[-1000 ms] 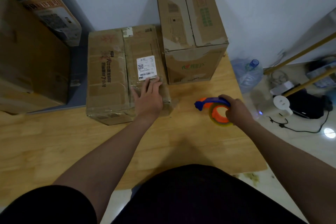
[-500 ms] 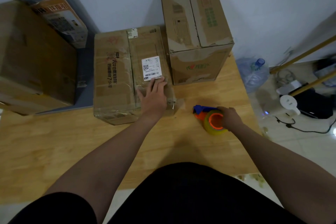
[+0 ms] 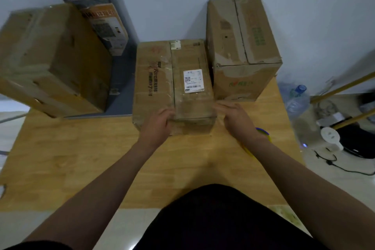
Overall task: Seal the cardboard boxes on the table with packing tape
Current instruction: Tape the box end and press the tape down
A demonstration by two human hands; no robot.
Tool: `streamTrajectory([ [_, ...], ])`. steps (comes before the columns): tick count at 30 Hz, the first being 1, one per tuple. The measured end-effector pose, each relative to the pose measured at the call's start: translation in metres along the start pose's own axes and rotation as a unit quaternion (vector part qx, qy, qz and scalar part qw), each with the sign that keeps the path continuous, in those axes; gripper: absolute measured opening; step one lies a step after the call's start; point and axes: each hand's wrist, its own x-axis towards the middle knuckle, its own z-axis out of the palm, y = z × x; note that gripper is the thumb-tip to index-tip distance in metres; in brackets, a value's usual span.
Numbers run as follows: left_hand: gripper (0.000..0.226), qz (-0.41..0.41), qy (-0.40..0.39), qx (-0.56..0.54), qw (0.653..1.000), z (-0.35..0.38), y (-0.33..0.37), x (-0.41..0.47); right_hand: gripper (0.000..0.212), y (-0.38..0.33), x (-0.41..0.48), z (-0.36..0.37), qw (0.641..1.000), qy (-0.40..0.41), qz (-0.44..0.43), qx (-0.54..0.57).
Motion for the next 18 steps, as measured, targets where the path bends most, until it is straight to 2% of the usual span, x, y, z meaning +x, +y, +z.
streamTrajectory([
  [4,0.05,-0.028,-0.08,0.042,0.996,-0.016,-0.018,-0.026,0.068,-0.058,0.002,0.007,0.997,-0.069,-0.021,-0.015],
  [8,0.06,-0.012,-0.193,0.141,0.971,-0.011,-0.022,-0.022,0.062,-0.099,0.014,0.029,0.986,-0.155,-0.055,-0.008],
  [12,0.06,-0.01,-0.21,0.157,0.965,-0.014,-0.024,-0.02,0.057,-0.126,0.021,0.058,0.974,-0.214,-0.06,-0.051],
  [15,0.06,0.008,-0.195,0.173,0.965,-0.014,-0.029,-0.024,0.059,-0.13,0.02,0.069,0.969,-0.21,-0.053,-0.115],
  [18,0.059,-0.007,-0.202,0.157,0.967,-0.013,-0.033,-0.026,0.056,-0.126,0.017,0.074,0.967,-0.207,-0.058,-0.133],
])
